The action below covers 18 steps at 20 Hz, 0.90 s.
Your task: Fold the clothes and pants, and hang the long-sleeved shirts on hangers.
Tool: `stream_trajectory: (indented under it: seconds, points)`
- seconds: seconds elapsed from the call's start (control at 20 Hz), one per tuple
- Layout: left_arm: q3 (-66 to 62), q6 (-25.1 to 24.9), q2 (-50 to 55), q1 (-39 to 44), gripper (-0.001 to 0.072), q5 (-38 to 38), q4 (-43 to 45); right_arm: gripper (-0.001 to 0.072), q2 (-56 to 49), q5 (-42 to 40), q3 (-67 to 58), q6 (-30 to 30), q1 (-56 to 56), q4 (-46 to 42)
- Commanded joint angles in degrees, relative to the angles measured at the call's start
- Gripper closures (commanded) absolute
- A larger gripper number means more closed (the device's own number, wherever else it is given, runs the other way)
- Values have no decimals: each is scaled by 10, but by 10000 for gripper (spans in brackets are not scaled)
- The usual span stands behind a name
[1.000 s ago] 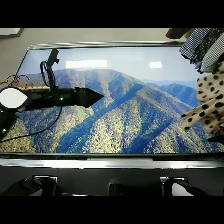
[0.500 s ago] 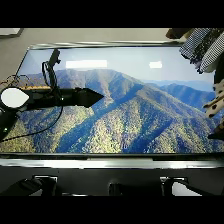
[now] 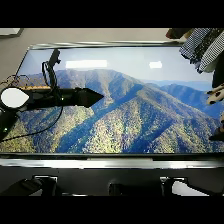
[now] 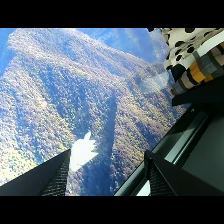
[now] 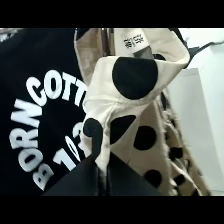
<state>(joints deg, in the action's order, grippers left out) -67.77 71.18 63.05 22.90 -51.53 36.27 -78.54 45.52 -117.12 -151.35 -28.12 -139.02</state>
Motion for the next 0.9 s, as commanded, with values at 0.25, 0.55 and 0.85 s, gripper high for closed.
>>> stream_trajectory:
  seconds: [0.25,0.55,0.85]
  points:
    - [0,0,0,0,175,1,0,700,-2,-126,-8,-49,-87,80]
    - [0,0,0,0,175,1,0,700,-13,-171,-8,-84,-93,20]
    - [0,0,0,0,175,1,0,700,-26,-204,-8,-201,-136,23]
